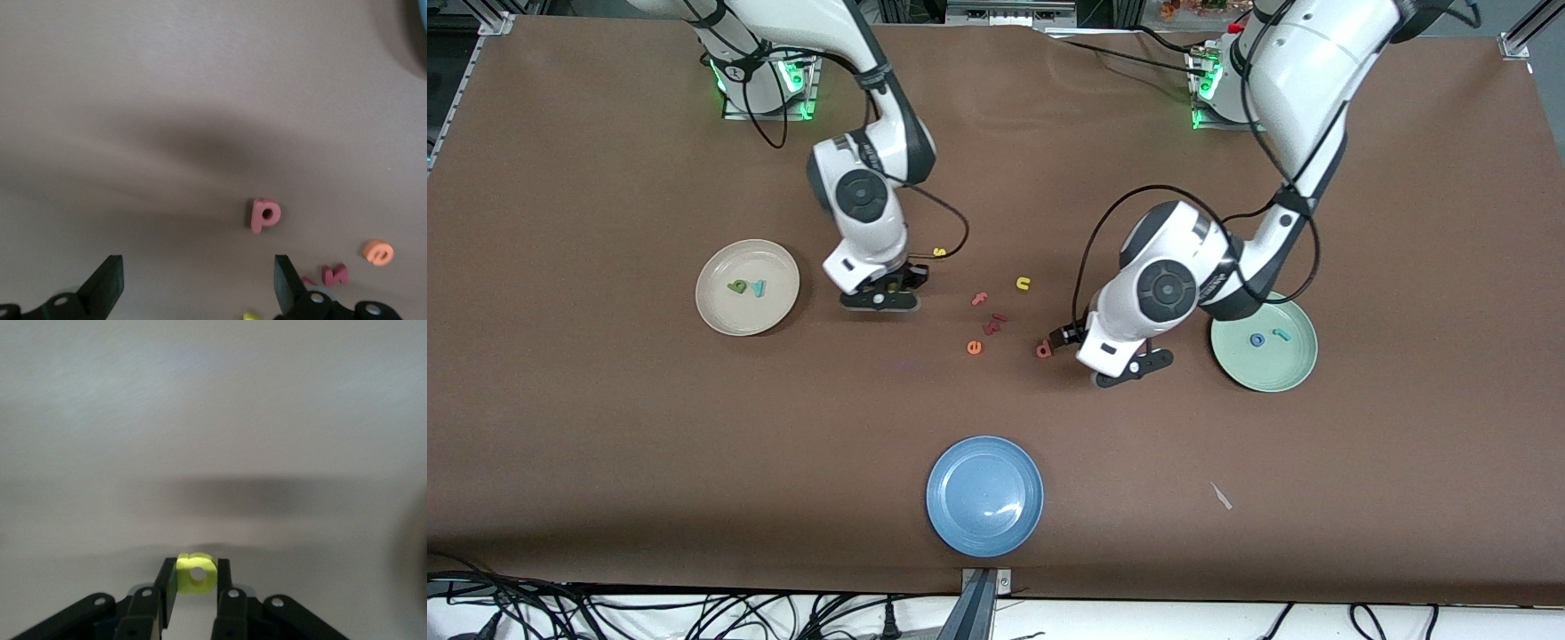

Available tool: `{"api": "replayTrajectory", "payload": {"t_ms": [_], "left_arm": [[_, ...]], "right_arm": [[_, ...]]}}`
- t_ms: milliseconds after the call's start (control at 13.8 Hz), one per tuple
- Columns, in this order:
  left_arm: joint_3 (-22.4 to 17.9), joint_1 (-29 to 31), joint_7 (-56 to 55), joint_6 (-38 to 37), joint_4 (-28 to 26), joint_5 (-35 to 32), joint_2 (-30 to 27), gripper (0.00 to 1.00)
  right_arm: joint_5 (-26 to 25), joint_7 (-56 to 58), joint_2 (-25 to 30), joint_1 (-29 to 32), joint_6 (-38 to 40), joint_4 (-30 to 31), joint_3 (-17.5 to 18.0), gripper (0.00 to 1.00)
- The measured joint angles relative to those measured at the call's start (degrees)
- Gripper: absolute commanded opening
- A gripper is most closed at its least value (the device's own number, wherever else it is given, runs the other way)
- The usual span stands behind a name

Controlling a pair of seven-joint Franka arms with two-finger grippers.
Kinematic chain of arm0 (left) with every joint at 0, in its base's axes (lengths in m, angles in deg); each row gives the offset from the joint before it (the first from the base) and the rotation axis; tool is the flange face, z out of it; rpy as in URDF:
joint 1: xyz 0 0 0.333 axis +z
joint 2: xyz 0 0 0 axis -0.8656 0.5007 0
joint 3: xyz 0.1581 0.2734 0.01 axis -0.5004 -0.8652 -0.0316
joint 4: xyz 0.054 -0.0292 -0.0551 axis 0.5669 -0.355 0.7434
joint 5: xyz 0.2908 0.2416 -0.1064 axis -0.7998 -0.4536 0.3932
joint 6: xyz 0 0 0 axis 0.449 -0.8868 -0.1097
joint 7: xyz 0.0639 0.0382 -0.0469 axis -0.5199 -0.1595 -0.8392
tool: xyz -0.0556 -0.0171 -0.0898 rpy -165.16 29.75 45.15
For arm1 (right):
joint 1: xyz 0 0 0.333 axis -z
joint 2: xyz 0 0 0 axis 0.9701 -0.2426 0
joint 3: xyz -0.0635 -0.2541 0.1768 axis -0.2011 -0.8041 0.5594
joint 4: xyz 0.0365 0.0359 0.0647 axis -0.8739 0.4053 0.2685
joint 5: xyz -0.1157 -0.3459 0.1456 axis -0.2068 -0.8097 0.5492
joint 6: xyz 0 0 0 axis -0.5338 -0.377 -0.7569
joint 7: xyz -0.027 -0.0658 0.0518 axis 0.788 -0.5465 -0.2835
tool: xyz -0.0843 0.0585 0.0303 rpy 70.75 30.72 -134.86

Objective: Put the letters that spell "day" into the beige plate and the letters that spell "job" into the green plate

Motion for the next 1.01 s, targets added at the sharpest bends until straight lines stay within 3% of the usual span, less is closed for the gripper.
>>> {"api": "replayTrajectory", "payload": {"t_ms": [217,434,867,939,1012], "left_arm": [[-5.4,-6.9,0.0,0.7,6.0,0.0,5.7,0.97],[-6.2,-8.7,0.0,4.8,8.9,0.0,10.1,0.89],[-6.3,-9.1,0.1,6.4,10.0,0.0,12.1,0.67],[-6.2,-9.3,0.1,6.4,10.1,0.0,12.1,0.65],[-6.2,-9.6,0.1,6.3,10.2,0.0,12.1,0.62]], "right_arm": [[0.0,11.0,2.5,0.3,7.6,0.2,-7.6,0.13],[0.0,18.2,2.6,0.5,11.8,1.0,-12.8,0.13],[0.1,20.9,0.0,2.8,12.1,5.4,-14.0,0.16],[0.7,20.9,-1.0,3.1,12.0,5.8,-14.0,0.21],[1.7,20.9,-1.9,3.2,12.0,6.0,-13.9,0.69]]}}
